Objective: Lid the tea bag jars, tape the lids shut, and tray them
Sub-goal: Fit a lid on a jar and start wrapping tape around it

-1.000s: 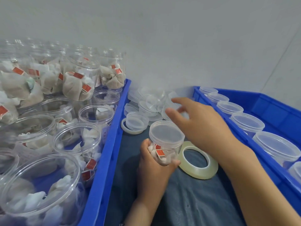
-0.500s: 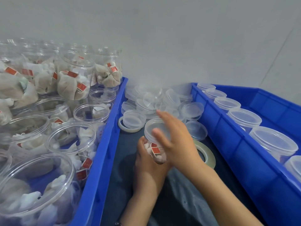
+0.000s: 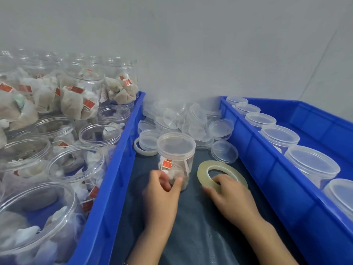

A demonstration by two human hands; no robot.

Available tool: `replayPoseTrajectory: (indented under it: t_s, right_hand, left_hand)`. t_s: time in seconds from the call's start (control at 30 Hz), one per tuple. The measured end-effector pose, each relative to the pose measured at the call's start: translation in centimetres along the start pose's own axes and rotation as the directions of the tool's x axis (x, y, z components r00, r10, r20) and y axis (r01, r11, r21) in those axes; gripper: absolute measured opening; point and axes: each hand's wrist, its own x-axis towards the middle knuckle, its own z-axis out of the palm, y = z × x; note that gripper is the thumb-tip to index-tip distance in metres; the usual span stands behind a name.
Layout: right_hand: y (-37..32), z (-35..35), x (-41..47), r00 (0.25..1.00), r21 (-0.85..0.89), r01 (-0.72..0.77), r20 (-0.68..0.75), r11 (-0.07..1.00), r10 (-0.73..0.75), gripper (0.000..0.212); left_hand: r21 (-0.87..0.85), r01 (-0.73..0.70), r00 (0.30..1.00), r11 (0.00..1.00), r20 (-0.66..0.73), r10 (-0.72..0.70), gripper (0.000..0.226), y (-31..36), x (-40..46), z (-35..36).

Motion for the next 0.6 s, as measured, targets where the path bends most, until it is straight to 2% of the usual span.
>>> replayPoseTrajectory:
  t_s: [0.07,0.13,0.23,0.3,0.33,0.4,0.5,0.6]
  right_hand:
    - [0.1,-1.0,-0.8,0.994,0.176,-0.017,-0.107,0.984,0.036,0.033]
    - [0.0,-1.8,-1.4,0.976,0.331,0.005,-0.205,0.943,0.067,0.041]
    - [-0.5,-2.0,-1.7,0.976,0.348,0.064,-0.217,0.935,0.014,0.049]
    - [-0.8,-1.8,-1.9,0.985,0.303,0.092,-0.17,0.948,-0.041,0.043]
    - [-0.8,-1.7,-1.9,0.988,0.288,0.095,-0.145,0.953,-0.054,0.04]
    - [-0.9,-1.7,-1.9,0.992,0.279,0.093,-0.112,0.956,-0.064,0.039]
    - [-0.9,-1.5,-1.8,0.989,0.272,0.098,-0.13,0.957,-0.064,0.04]
    - [-0.9,-1.4,-1.7,0.989,0.25,0.103,-0.131,0.963,-0.072,0.041]
  left_hand:
    - [0.05,-0.132,0.989,0.99,0.068,0.128,0.03,-0.1,-0.7,0.1]
    - [0.012,-0.197,0.965,0.98,0.177,0.191,0.025,0.3,-1.3,0.5]
    - [-0.144,-0.145,0.917,0.979,0.351,0.188,0.042,0.6,-2.0,1.0]
    - [-0.185,-0.106,0.888,0.977,0.425,0.177,0.05,0.3,-2.2,1.3]
    - [-0.178,-0.114,0.89,0.977,0.419,0.18,0.05,0.2,-2.3,1.4]
    - [-0.102,-0.211,0.918,0.972,0.32,0.233,0.046,0.1,-2.3,1.4]
    - [-0.009,-0.402,0.905,0.915,0.145,0.399,0.028,0.5,-2.3,1.2]
    - [0.051,-0.46,0.881,0.887,0.149,0.448,0.009,0.8,-2.5,0.9]
